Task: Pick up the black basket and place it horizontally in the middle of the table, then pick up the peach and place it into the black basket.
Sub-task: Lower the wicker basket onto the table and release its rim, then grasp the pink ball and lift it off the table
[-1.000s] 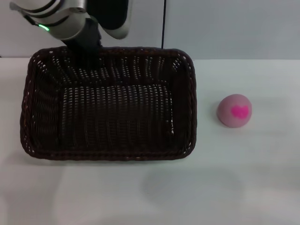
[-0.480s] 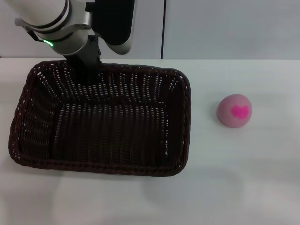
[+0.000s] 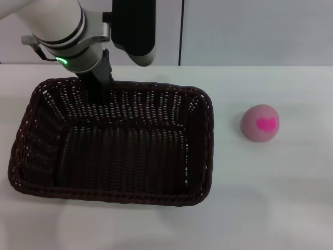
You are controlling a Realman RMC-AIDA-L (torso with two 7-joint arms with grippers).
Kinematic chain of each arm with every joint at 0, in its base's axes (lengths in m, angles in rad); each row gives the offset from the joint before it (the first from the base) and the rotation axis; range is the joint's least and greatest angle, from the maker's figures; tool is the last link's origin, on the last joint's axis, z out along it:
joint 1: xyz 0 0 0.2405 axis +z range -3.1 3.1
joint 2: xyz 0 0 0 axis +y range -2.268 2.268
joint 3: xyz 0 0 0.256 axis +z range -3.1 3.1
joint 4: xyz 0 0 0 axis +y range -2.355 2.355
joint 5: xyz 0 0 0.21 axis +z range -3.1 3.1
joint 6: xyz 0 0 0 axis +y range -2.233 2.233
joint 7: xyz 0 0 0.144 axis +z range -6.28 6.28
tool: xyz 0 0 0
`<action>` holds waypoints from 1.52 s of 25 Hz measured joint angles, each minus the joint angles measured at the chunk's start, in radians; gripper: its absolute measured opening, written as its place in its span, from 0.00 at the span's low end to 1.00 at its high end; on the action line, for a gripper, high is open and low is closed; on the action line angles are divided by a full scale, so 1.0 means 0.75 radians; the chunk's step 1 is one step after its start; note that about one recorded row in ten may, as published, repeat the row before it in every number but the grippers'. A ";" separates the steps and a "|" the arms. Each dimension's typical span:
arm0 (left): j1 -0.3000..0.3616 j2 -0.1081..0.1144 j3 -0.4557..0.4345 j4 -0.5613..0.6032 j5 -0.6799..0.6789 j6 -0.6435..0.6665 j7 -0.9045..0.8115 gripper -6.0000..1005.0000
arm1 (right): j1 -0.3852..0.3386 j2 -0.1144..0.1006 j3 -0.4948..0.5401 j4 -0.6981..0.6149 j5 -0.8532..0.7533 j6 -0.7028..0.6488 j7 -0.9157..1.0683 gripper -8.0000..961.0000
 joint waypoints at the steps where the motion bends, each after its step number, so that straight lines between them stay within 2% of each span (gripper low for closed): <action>1: 0.000 0.000 0.003 0.003 0.000 -0.001 -0.016 0.40 | -0.002 0.001 0.000 0.000 0.000 -0.002 0.000 0.73; 5: 0.012 0.000 0.016 0.047 -0.002 -0.004 -0.078 0.42 | -0.009 0.001 0.000 0.000 0.001 -0.008 -0.001 0.73; 9: 0.056 0.000 0.089 0.139 -0.009 -0.031 -0.138 0.44 | -0.011 0.001 -0.001 0.000 0.004 -0.010 -0.001 0.73; 16: 0.090 0.001 0.143 0.176 -0.002 -0.049 -0.154 0.48 | -0.011 0.001 0.000 0.000 0.004 -0.013 -0.001 0.72; 19: 0.097 0.003 0.145 0.178 -0.001 -0.060 -0.158 0.56 | -0.012 0.002 -0.001 0.000 0.004 -0.014 -0.001 0.72; 23: 0.146 0.008 0.090 0.248 -0.037 -0.110 -0.164 0.68 | -0.022 -0.004 -0.003 -0.004 0.002 -0.023 -0.001 0.72; 25: 0.193 0.010 0.005 0.319 -0.101 -0.147 -0.162 0.72 | -0.046 -0.018 -0.010 -0.042 -0.019 -0.024 0.006 0.72; 27: 0.244 0.013 -0.100 0.384 -0.178 -0.189 -0.156 0.75 | -0.089 -0.044 -0.010 -0.134 -0.100 0.009 0.071 0.72; 31: 0.433 0.018 -0.345 0.490 -0.461 -0.342 -0.102 0.80 | -0.176 -0.128 -0.001 -0.410 -0.333 0.211 0.407 0.73; 34: 0.585 0.018 -0.449 0.498 -0.721 -0.476 -0.023 0.80 | -0.212 -0.186 0.033 -0.695 -0.654 0.369 0.770 0.73; 36: 0.715 0.018 -0.503 0.482 -0.979 -0.584 0.085 0.80 | -0.209 -0.201 0.116 -0.903 -0.947 0.421 1.059 0.73; 38: 0.844 0.018 -0.526 0.447 -1.242 -0.654 0.229 0.80 | -0.177 -0.201 0.223 -1.119 -1.320 0.418 1.399 0.72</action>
